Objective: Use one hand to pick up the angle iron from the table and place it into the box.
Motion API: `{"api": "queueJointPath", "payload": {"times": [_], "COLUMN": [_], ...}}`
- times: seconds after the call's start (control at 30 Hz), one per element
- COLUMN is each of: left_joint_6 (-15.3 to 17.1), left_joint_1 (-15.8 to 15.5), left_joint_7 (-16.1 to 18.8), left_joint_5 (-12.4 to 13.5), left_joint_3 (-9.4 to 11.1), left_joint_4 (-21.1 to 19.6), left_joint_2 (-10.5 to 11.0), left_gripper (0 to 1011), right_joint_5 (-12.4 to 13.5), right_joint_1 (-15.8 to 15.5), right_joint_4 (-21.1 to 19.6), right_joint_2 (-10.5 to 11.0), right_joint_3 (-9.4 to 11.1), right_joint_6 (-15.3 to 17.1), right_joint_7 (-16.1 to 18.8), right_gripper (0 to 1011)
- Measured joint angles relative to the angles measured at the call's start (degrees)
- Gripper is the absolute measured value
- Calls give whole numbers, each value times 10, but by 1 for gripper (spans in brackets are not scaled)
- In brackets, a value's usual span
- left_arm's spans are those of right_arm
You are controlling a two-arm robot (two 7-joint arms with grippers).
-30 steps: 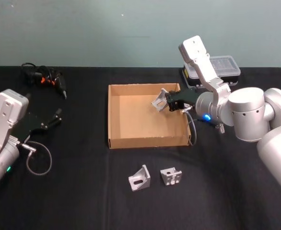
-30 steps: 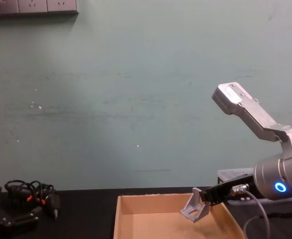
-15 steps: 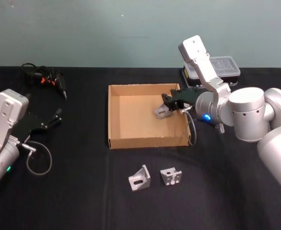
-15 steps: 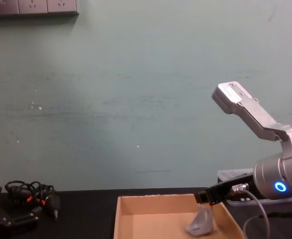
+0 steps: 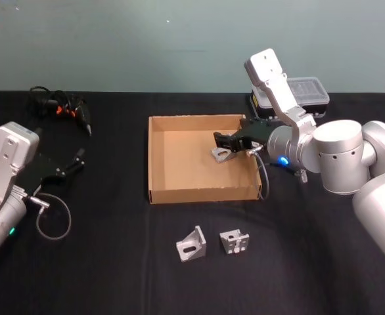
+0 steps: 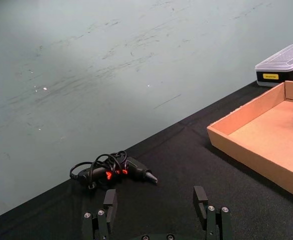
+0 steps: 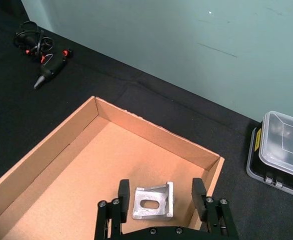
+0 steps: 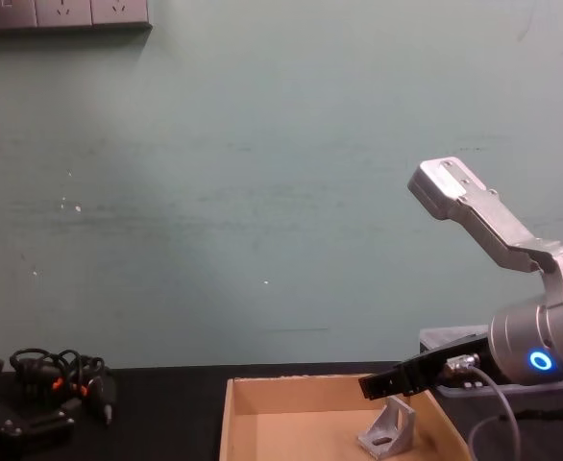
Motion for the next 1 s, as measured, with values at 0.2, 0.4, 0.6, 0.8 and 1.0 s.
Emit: {"api": "queueJointPath", "payload": {"times": [0.2,0.4,0.6,0.8,1.0], "left_joint_6": [0,0,0,0,0], "left_joint_1": [0,0,0,0,0], "left_joint_7": [0,0,0,0,0], "left_joint_5": [0,0,0,0,0], "left_joint_3": [0,0,0,0,0], "left_joint_4": [0,0,0,0,0], "left_joint_2": [0,0,0,0,0], "left_gripper": [1000,1000,1000,1000,1000], "right_joint_5": [0,1,1,-11,-10], "right_joint_1": [0,0,0,-12,-41], "right_joint_4": [0,-1,-1,-27,-85], "right_joint_2": [0,0,0,8,32], "right_joint_3": [0,0,0,3,18], "right_joint_6": [0,0,0,8,29], "right_joint_7": [0,0,0,1,18], "right_gripper": [927,1003,1003,1003,1003]}}
